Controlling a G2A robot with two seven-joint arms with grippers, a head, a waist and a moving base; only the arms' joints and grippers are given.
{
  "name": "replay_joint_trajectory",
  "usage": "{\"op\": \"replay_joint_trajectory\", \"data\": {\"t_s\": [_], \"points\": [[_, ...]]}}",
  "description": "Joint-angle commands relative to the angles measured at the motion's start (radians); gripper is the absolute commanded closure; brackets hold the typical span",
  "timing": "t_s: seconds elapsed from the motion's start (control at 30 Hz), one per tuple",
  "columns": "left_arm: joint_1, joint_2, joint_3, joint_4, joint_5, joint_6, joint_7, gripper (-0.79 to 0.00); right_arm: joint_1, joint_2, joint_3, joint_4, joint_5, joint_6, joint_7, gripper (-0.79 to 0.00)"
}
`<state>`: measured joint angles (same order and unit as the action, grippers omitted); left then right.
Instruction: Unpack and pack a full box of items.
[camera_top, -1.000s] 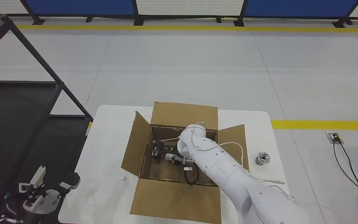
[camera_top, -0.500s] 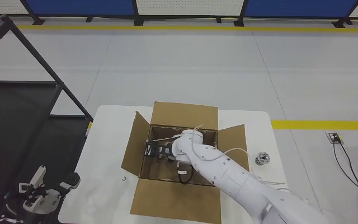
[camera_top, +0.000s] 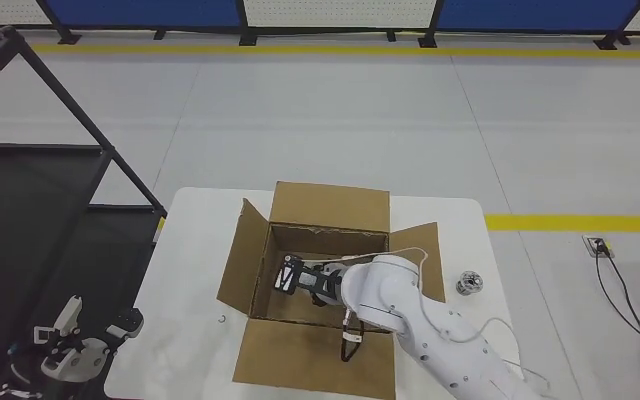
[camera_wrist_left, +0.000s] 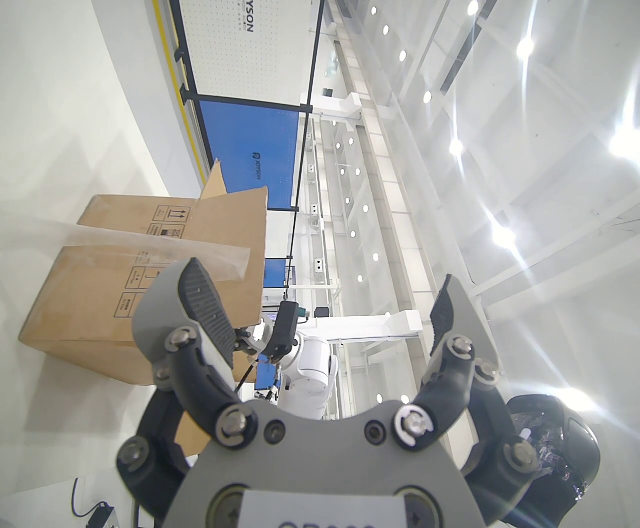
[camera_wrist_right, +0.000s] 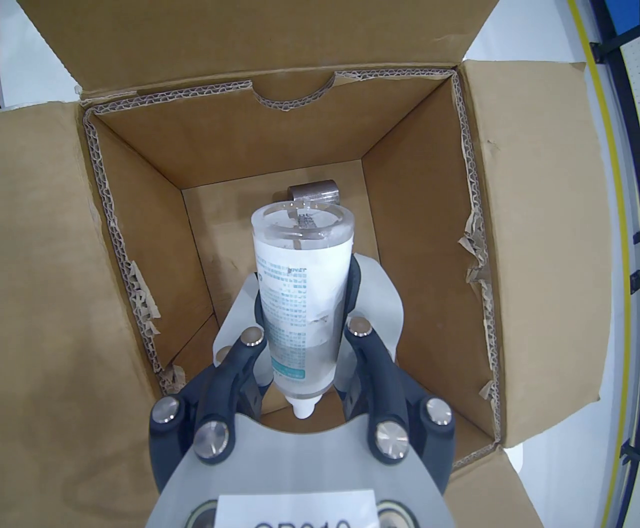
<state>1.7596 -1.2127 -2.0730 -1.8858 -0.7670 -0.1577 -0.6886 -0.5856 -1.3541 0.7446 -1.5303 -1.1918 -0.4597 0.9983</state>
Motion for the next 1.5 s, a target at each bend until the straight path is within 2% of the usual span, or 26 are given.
{"op": "replay_joint_trajectory", "data": {"t_s": [0.0,0.3,0.6,0.73,0.9,1.07,1.27,1.4,1.47], "points": [[0.000,0.000,0.000,0.000,0.000,0.000,0.000,-0.785,0.000,0.000,0.000,0.000,0.000,0.000,0.000,0.000],[0.000,0.000,0.000,0.000,0.000,0.000,0.000,-0.785,-0.028,0.004,0.029,-0.034,-0.004,0.017,-0.055,0.000],[0.000,0.000,0.000,0.000,0.000,0.000,0.000,-0.785,-0.204,0.048,0.181,-0.404,-0.113,0.132,0.017,0.000],[0.000,0.000,0.000,0.000,0.000,0.000,0.000,-0.785,-0.344,0.072,0.299,-0.617,-0.193,0.213,0.057,0.000],[0.000,0.000,0.000,0.000,0.000,0.000,0.000,-0.785,-0.524,0.092,0.449,-0.818,-0.269,0.317,0.066,0.000],[0.000,0.000,0.000,0.000,0.000,0.000,0.000,-0.785,-0.696,0.103,0.670,-0.820,-0.234,0.409,-0.042,0.000],[0.000,0.000,0.000,0.000,0.000,0.000,0.000,-0.785,-0.886,0.108,0.886,-0.820,-0.121,0.463,-0.053,0.000],[0.000,0.000,0.000,0.000,0.000,0.000,0.000,-0.785,-0.978,0.109,0.988,-0.780,-0.015,0.457,-0.077,0.000],[0.000,0.000,0.000,0.000,0.000,0.000,0.000,-0.785,-0.997,0.111,1.022,-0.715,0.059,0.412,-0.079,0.000]]}}
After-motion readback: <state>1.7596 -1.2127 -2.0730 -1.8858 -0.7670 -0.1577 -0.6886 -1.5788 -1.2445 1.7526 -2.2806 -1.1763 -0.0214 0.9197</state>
